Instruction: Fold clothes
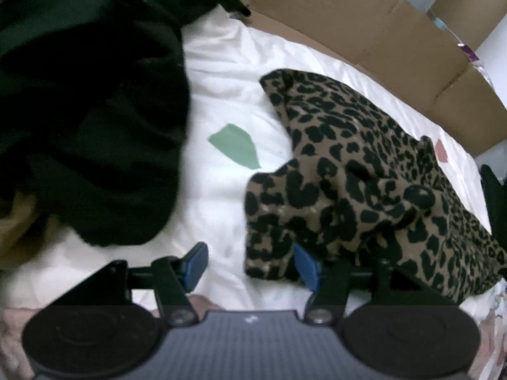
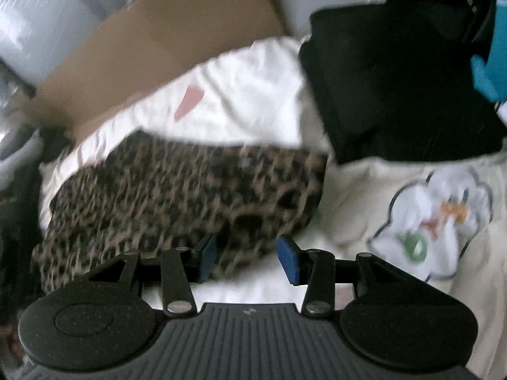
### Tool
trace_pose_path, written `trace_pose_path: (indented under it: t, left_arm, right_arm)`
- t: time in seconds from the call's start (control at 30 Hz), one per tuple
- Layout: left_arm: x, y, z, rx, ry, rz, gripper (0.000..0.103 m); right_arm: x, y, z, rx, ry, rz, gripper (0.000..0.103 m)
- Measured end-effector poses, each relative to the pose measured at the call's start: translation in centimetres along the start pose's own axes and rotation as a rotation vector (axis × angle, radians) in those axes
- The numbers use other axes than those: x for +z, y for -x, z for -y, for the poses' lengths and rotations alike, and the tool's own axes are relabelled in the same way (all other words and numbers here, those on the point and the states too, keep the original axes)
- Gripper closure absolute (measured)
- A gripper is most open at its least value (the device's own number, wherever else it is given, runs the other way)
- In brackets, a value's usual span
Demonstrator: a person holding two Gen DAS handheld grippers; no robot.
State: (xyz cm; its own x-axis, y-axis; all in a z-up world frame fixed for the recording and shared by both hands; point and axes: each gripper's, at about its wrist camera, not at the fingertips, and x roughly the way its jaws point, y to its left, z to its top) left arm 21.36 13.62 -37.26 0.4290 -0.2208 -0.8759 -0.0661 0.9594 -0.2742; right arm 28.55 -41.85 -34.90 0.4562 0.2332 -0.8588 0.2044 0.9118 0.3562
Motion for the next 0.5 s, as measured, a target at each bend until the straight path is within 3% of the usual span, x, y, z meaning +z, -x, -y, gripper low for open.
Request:
trace_pose_path:
  t: [0.27, 0.5]
  left_arm:
    - [0.2, -1.8, 0.5, -0.04, 0.014, 0.017, 0.04]
    - [0.2, -2.2, 0.5, -0.073, 0.038, 0.023, 0.046]
  right_arm:
    - [-3.6, -4.2, -2.9, 0.113, 0.06, -0.131, 0.05]
    - [-4.6, -7.8, -5.3, 0.157, 0.108, -0.12, 0.047]
